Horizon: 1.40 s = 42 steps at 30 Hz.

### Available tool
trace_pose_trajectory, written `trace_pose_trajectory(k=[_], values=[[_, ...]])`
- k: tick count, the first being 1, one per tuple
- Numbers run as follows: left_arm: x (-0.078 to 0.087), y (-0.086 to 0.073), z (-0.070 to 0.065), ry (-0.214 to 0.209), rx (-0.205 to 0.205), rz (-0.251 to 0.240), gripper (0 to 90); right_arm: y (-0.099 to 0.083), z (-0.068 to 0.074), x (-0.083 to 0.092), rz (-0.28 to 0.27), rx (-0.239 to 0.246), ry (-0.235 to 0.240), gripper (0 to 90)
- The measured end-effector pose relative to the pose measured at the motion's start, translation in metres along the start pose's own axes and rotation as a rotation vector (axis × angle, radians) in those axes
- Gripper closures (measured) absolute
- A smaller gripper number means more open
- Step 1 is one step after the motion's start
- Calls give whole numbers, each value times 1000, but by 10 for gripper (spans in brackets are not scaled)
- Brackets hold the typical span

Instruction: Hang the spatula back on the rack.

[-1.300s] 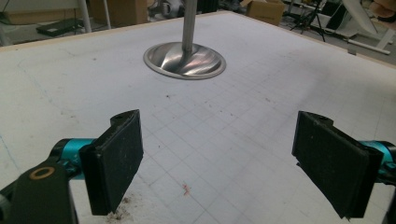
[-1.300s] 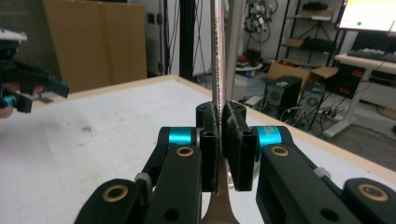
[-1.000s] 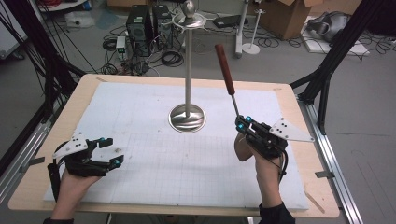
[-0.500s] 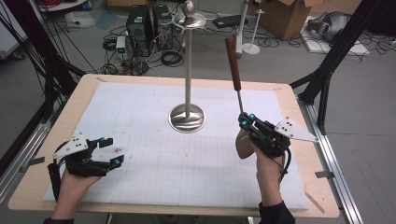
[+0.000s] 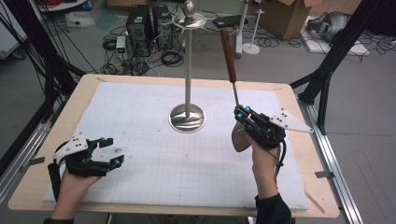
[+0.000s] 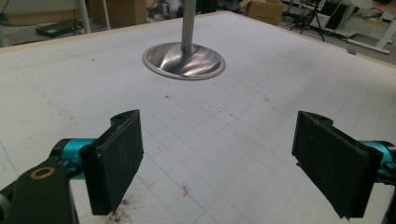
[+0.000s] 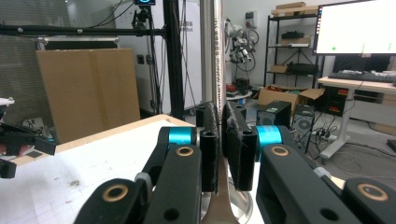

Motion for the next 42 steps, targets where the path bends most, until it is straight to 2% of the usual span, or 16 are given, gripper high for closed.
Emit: trace_pose_trajectory(k=[8,23,34,42], values=[[-1,-1,0,-1,0,0,170,1,-4,-10,2,3,-10,844],[-1,-1,0,-2,-1,2,170,11,-1,-31,13,11,7,844],[-2,-2,1,-6,7,1,170,9,-2,-36,12,-7,20,844],[-3,-2,0,-10,4,3,170,10,0,-40,14,-2,26,844]])
Point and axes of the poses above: each handheld gripper's, and its own axes: x roughly backward along the jaws, y roughly out of its top, z roughly to its left, the point moved 6 cm from there along -x, roughly forward along the jaws, and after that the axes turned 1 degree about -x, right-handed, at the moved point
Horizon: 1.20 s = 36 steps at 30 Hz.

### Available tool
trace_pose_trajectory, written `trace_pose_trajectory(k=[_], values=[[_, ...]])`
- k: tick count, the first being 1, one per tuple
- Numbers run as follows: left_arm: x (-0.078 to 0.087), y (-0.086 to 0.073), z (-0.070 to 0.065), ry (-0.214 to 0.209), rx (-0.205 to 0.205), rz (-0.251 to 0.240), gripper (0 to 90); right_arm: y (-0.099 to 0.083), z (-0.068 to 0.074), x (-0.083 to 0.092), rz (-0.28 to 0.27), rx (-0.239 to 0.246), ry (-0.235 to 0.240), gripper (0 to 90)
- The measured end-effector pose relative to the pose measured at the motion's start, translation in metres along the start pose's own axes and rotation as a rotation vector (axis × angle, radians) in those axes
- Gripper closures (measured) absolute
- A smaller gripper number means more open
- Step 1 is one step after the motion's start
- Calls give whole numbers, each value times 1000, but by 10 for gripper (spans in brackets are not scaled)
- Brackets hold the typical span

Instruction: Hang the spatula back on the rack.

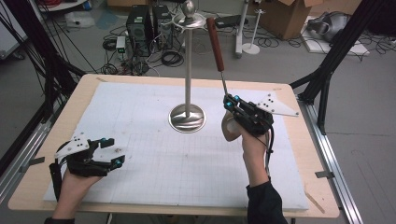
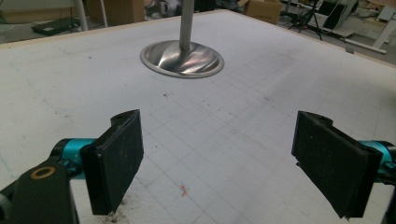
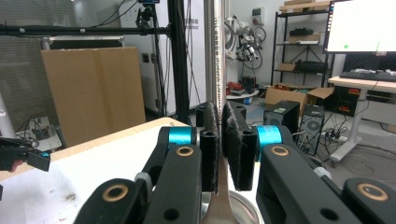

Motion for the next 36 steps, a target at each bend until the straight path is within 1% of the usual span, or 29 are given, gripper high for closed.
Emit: trace_pose_trajectory(k=[7,10,18,20,22,28,36], values=[[1,0,0,1,3,-3,170,1,1,-4,-2,4,7,844],[1,0,0,1,2,-1,170,1,1,-4,-1,-6,3,844],[1,0,1,0,-1,-2,170,1,-1,0,-17,-5,1,844],[1,0,0,1,2,-1,170,-1,-1,0,-7,-16,5,844],[0,0,0,-4,-1,3,170,-2,-1,-1,-2,-14,3,844],[0,-1,1,1,2,2,170,-4,-1,-4,-1,-27,16,844],[0,0,1,2,2,2,170,-8,-1,-8,19,-28,22,844]])
Point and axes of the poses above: each handheld gripper's, and its own axes: x roughly backward along the jaws, y roughly out of its top, z roughly to its left, the point moved 6 cm from there along -x, roughly forward along the jaws, and after that the axes turned 1 degree about -x, right-handed, at the moved point
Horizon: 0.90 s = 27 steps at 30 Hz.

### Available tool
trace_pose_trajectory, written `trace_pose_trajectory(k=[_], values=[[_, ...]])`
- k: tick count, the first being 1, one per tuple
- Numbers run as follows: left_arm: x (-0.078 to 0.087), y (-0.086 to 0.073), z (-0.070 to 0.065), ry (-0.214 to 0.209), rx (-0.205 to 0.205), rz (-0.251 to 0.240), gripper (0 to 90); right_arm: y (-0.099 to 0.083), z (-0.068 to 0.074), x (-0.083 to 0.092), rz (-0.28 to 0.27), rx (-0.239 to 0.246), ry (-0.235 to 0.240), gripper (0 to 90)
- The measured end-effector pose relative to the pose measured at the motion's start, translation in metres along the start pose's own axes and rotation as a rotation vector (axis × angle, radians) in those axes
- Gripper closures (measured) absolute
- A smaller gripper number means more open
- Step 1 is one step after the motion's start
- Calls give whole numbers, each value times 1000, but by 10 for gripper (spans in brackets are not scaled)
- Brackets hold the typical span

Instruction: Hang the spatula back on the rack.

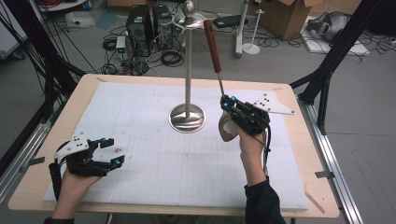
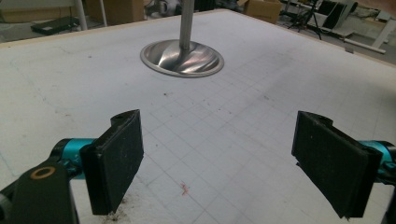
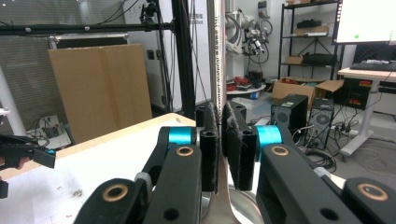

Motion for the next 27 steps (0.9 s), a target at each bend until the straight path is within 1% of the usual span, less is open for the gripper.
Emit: trace_pose_trajectory(k=[1,8,9,12,14,15,21,27], values=[[0,0,0,-1,0,-1,170,0,0,-1,0,5,-1,843],[0,0,0,-3,0,2,171,-4,0,-8,10,-7,1,843],[-1,-1,0,-3,0,3,171,-5,0,-9,9,-1,-1,843],[-1,-1,0,-4,1,4,171,-7,0,-12,14,-9,0,843],[-1,-1,0,-3,-2,6,171,-8,-1,-15,15,-1,-2,843],[-1,-2,1,-5,-1,8,171,-8,-1,-16,19,-12,-1,843],[-2,-3,1,-2,2,7,171,-12,-1,-24,25,-10,3,841],[-2,-3,1,-3,3,8,171,-15,-1,-31,44,-12,4,839]])
Point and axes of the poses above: each handheld gripper's, and its own axes: x roughly backward along the jaws, y roughly out of its top, z roughly to its left, the point moved 6 cm from there along -x, roughly forward along the jaws, and after that the axes turned 1 degree about -x, right-handed, at the moved point
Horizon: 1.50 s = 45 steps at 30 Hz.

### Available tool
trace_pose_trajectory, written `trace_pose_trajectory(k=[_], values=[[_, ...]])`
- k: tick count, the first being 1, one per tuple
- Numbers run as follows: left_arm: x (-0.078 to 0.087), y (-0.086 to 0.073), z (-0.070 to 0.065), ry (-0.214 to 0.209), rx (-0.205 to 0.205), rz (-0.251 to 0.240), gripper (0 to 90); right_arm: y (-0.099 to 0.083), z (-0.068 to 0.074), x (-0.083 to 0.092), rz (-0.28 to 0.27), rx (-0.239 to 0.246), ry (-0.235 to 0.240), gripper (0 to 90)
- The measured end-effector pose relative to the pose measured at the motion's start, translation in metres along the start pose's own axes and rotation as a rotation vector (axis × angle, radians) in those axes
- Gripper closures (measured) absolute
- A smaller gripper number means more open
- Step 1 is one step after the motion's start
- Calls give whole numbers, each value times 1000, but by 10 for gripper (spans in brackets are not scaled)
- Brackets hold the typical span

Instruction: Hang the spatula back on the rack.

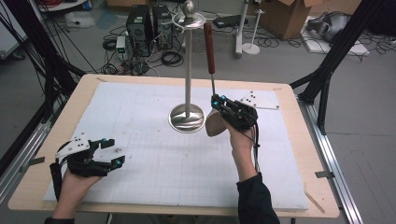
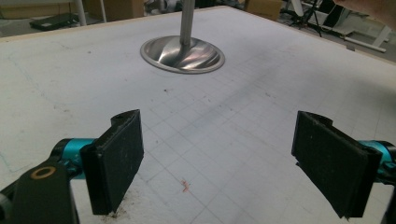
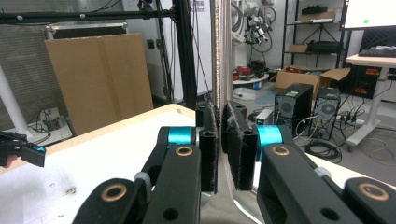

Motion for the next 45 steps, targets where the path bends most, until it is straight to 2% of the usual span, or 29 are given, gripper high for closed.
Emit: trace_pose_trajectory(k=[7,17,25,32,38,45], values=[[0,0,0,-5,1,3,171,-2,-1,-8,14,-3,-4,832],[-1,0,-1,-5,3,2,171,-2,-4,-8,13,-23,-23,809],[-1,0,-1,-7,-2,3,171,2,-6,-3,15,-12,-60,706],[1,4,1,4,1,-6,170,7,-7,15,41,3,-99,481],[5,8,7,23,3,-22,167,5,-6,37,72,42,-132,400],[6,5,9,41,-6,-31,165,-3,-3,66,70,33,-139,354]])
Point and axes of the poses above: each handheld gripper's, and its own axes: x roughly backward along the jaws, y roughly out of its top, z roughly to its left, the point moved 6 cm from there along -x, roughly forward along the jaws, and after that the axes turned 1 degree about -x, right-handed, at the moved point
